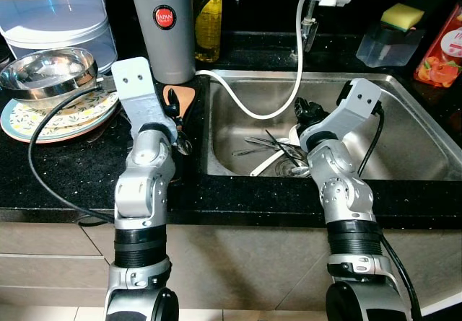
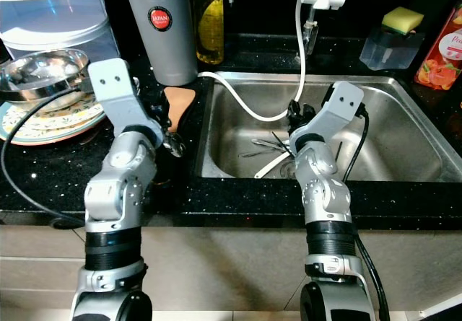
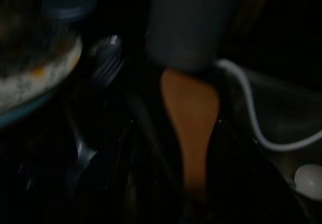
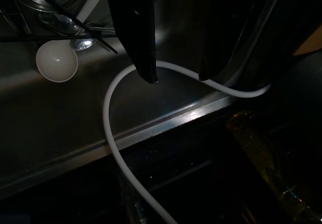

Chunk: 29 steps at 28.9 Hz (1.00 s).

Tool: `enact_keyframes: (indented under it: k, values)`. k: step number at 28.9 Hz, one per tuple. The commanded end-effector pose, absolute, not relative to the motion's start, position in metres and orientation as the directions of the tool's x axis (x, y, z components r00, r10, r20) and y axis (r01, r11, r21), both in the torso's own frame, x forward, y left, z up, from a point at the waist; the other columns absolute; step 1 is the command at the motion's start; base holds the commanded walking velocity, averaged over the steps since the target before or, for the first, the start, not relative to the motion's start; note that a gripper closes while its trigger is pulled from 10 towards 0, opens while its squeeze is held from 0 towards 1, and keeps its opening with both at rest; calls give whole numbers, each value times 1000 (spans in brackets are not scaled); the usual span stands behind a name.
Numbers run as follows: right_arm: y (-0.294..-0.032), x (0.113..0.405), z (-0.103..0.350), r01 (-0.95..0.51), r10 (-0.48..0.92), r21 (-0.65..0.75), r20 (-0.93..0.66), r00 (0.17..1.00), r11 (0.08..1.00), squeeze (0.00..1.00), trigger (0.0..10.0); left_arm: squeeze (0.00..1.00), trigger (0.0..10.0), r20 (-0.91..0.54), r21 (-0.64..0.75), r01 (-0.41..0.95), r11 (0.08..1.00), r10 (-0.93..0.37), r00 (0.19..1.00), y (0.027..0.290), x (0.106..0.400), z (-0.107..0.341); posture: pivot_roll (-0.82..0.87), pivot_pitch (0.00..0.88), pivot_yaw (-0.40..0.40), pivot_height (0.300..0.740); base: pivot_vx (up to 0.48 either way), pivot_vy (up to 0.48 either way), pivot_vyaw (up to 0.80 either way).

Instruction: Kitchen organization

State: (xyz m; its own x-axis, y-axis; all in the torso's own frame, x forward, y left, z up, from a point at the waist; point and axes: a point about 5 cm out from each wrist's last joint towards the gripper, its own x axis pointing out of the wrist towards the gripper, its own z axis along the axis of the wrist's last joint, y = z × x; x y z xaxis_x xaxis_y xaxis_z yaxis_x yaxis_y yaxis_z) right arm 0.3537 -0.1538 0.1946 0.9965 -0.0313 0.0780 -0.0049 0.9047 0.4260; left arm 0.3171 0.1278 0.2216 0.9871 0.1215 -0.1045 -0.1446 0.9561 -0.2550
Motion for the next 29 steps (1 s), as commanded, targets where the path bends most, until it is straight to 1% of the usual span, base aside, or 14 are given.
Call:
enact_keyframes:
  k: [1, 2, 6, 8, 11, 13, 17, 22, 24, 29]
  values:
    - [-154, 354, 191, 3, -35, 426, 68, 997, 905, 0, 10000, 0, 10000, -213, -366, -123, 922, 46, 976, 105, 311, 214, 165, 0, -36, 740, 0, 0, 0]
    - [-154, 354, 191, 3, -35, 426, 68, 997, 905, 0, 10000, 0, 10000, -270, -393, -128, 911, 19, 963, 100, 309, 210, 165, 0, -36, 740, 0, 0, 0]
    - [-154, 354, 190, 4, -35, 425, 65, 997, 905, 0, 10000, 0, 10000, -313, -415, -114, 903, -25, 949, 95, 307, 206, 163, 0, -34, 740, 0, 0, 0]
    - [-154, 354, 190, 5, -36, 424, 64, 997, 906, 0, 10000, 0, 10000, -325, -394, -91, 915, -46, 944, 92, 308, 202, 158, 0, -30, 740, 0, 0, 0]
    - [-154, 354, 190, 8, -39, 425, 66, 997, 905, 0, 10000, 0, 10000, -296, -309, -54, 950, -41, 954, 92, 309, 205, 156, 0, -27, 740, 0, 0, 0]
    - [-154, 354, 190, 8, -39, 425, 66, 997, 905, 0, 10000, 0, 10000, -296, -309, -54, 950, -41, 954, 92, 309, 205, 156, 0, -27, 740, 0, 0, 0]
    - [-155, 353, 190, 10, -42, 426, 68, 997, 905, 0, 10000, 0, 10000, -243, -238, -11, 971, -48, 969, 89, 307, 216, 154, 0, -25, 740, 0, 0, 0]
    - [-155, 353, 190, 9, -43, 427, 69, 997, 904, 0, 10000, 0, 10000, -235, -235, 12, 972, -68, 970, 85, 306, 221, 154, 0, -25, 740, 0, 0, 0]
    - [-154, 354, 190, 8, -41, 426, 69, 997, 904, 0, 10000, 0, 10000, -219, -228, 48, 973, -99, 971, 79, 303, 223, 154, 0, -26, 740, 0, 0, 0]
    - [-154, 354, 190, 9, -42, 427, 69, 997, 904, 0, 10000, 0, 10000, -244, -245, 49, 968, -110, 964, 75, 300, 219, 154, 0, -26, 740, 0, 0, 0]
